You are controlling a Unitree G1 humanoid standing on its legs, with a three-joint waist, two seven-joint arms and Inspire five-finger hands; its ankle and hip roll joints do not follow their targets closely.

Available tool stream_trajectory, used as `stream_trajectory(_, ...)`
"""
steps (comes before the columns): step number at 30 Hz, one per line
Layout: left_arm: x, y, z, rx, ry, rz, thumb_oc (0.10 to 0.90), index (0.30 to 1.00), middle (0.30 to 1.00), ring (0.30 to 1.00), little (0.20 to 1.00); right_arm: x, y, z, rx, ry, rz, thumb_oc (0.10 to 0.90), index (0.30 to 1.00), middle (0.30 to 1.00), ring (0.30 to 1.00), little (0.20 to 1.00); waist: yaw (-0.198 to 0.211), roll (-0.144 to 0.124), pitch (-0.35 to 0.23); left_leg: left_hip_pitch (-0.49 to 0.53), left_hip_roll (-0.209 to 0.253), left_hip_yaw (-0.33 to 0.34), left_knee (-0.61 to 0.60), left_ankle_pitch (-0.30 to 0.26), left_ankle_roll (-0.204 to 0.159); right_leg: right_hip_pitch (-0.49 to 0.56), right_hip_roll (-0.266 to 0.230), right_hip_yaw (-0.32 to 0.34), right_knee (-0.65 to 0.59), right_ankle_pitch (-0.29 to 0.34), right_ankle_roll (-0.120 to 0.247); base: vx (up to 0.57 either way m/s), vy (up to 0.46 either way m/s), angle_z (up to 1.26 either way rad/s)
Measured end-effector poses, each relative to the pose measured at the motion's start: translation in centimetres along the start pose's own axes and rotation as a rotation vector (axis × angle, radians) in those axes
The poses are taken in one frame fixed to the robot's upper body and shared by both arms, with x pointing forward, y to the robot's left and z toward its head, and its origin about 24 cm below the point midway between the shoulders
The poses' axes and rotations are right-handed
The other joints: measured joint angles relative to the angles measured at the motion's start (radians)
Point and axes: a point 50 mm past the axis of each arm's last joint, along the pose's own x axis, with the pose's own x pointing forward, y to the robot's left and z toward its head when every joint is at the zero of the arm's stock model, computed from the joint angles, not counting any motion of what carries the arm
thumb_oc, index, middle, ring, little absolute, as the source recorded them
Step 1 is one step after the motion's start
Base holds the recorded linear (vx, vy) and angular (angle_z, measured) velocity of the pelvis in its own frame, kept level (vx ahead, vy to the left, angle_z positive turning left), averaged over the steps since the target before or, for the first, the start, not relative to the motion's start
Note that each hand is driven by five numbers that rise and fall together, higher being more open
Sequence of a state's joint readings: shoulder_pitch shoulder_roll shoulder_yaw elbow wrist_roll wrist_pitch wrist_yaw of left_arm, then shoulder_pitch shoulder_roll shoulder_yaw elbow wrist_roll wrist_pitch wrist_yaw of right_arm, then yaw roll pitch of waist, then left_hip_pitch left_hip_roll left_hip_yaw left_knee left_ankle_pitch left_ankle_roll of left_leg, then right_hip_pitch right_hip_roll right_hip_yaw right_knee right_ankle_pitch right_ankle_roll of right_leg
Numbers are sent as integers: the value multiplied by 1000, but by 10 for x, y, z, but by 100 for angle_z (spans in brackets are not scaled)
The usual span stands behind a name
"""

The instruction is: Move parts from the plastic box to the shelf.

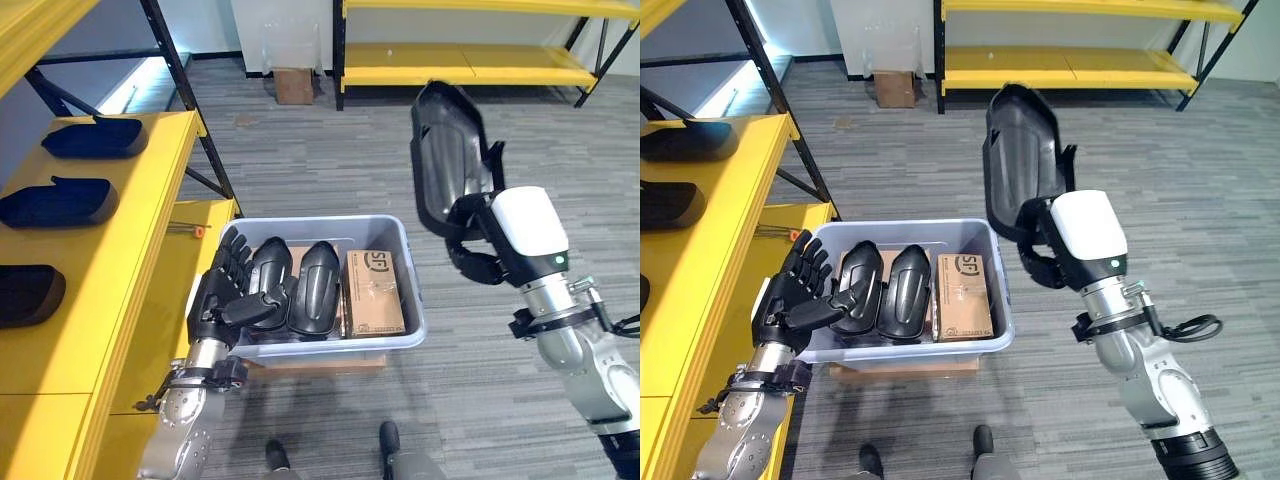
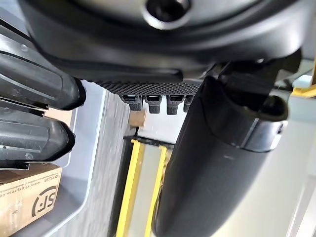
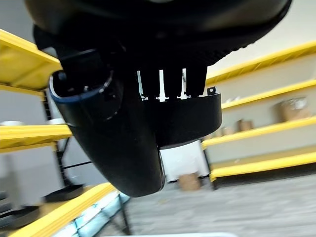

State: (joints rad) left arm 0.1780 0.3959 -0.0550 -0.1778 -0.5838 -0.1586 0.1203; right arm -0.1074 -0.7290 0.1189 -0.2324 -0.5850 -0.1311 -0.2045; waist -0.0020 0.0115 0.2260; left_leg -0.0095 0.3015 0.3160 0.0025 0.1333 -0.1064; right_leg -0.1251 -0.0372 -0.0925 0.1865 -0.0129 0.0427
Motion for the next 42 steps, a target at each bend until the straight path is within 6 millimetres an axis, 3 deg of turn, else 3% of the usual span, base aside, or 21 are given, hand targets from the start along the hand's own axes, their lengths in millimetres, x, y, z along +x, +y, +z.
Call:
stream_trajectory(2, -6, 0, -8, -19, 29, 14, 900, 1000, 1000, 1000, 1000, -2, 3, 2, 7, -4, 11, 400, 300, 300, 300, 300, 12, 23, 3, -50, 9, -33, -9, 64, 9, -26, 11, -43, 51, -30, -15, -177, -190, 93)
stream_trajectory(3, -4, -10, -12, -47, 37, -8, 900, 1000, 1000, 1000, 1000, -7, 1, -2, -5, 7, 22, 400, 300, 300, 300, 300, -4, 45, -1, -107, 11, -41, -38, 110, 32, -48, -15, -108, 68, -67, -37, -105, -151, 158)
stream_trajectory(4, -6, -13, -15, -54, 54, -19, 900, 1000, 1000, 1000, 1000, -9, 2, -4, -12, 15, 32, 400, 300, 300, 300, 300, 7, 65, -3, -117, 11, -29, -54, 38, 47, -55, -16, -149, 77, -67, -50, -82, -126, 152)
stream_trajectory(5, -7, -13, -18, -52, 68, -28, 900, 1000, 1000, 1000, 1000, -10, 5, -6, -3, 34, 38, 400, 300, 300, 300, 300, 37, 57, 1, -125, 8, -7, -52, -11, 57, -69, -32, -164, 85, -69, -64, -78, -87, 92)
stream_trajectory(8, -5, -8, -23, -25, 97, -27, 900, 1000, 1000, 1000, 1000, -13, 8, -6, 6, 51, 48, 400, 300, 300, 300, 300, 46, 1, 1, -160, -39, 0, 99, -26, 13, -15, -134, -296, -38, -2, -104, -45, -86, 124)
stream_trajectory(9, -4, -7, -24, -23, 100, -24, 900, 1000, 1000, 1000, 1000, -13, 7, -7, 3, 51, 47, 400, 300, 300, 300, 300, 27, -4, 1, -138, -31, 8, 147, -35, 2, 32, -153, -340, -92, 16, -96, -79, -14, 153)
stream_trajectory(11, -5, -7, -23, -27, 94, -26, 900, 1000, 1000, 1000, 1000, -13, 6, -7, 2, 53, 42, 400, 300, 300, 300, 300, 4, 14, -10, -54, 1, 20, 180, -43, 4, 76, -152, -393, -122, 21, -75, -76, 42, 121)
stream_trajectory(12, -5, -9, -23, -34, 92, -27, 900, 1000, 1000, 1000, 1000, -13, 5, -7, -5, 51, 34, 400, 300, 300, 300, 300, -3, 35, -23, -20, 18, 59, 173, -6, 12, 84, -150, -432, -126, 20, -60, -87, 73, 109)
stream_trajectory(13, -3, -12, -23, -48, 89, -37, 900, 1000, 1000, 1000, 1000, -13, 1, -10, -17, 56, 20, 400, 300, 300, 300, 300, -27, 55, -32, -7, 16, 85, 142, 3, 16, 88, -153, -478, -107, 31, -43, -51, 55, 125)
stream_trajectory(14, -2, -14, -23, -60, 90, -44, 900, 1000, 1000, 1000, 1000, -15, -1, -12, -21, 73, 7, 400, 300, 300, 300, 300, -35, 58, -33, -8, -3, 109, 98, 7, 21, 91, -163, -508, -89, 38, -26, -36, 116, 124)
stream_trajectory(16, 3, -19, -22, -77, 85, -66, 900, 1000, 1000, 1000, 1000, -17, -4, -16, -31, 95, -8, 400, 300, 300, 300, 300, -42, 54, -34, -17, -31, 118, 60, 13, 30, 108, -198, -504, -67, 31, -8, 50, 196, 136)
stream_trajectory(18, 3, -23, -20, -83, 76, -85, 900, 1000, 1000, 1000, 1000, -21, -10, -23, -51, 128, -27, 400, 300, 300, 300, 300, -60, 65, -42, -21, -52, 125, 17, -5, 38, 159, -218, -561, -63, 11, 26, 141, 302, 163)
stream_trajectory(21, -1, -15, -20, -62, 84, -61, 900, 1000, 1000, 1000, 1000, -22, -12, -24, -45, 135, -43, 400, 300, 300, 300, 300, -13, 64, -43, -20, -94, 117, -11, -20, 42, 172, -255, -570, -38, 3, 40, 93, 231, 64)
stream_trajectory(24, -4, -9, -20, -57, 89, -38, 900, 1000, 1000, 1000, 1000, -22, -10, -22, -36, 125, -40, 400, 300, 300, 300, 300, -8, 57, -44, -20, -132, 101, -23, -21, 52, 181, -286, -574, -38, 9, 49, 87, 201, 28)
stream_trajectory(32, -7, -5, -21, -50, 93, -16, 900, 1000, 1000, 1000, 1000, -22, 1, -17, 14, 138, -22, 400, 300, 300, 300, 300, 33, -31, -65, -32, -177, 64, -45, -14, 66, 208, -306, -607, -73, 33, 86, 88, 165, 17)
stream_trajectory(38, -9, -3, -22, -44, 97, -5, 900, 1000, 1000, 1000, 1000, -21, 3, -15, 26, 134, -21, 400, 300, 300, 300, 300, 59, -48, -70, -64, -226, 28, -44, -23, 87, 215, -347, -637, -81, 52, 114, 90, 228, 24)
stream_trajectory(42, -11, 1, -23, -40, 104, 19, 900, 1000, 1000, 1000, 1000, -21, 11, -10, 54, 129, 0, 400, 300, 300, 300, 300, 59, -57, -72, -93, -270, 3, -26, -33, 116, 215, -391, -647, -69, 73, 107, 100, 240, 29)
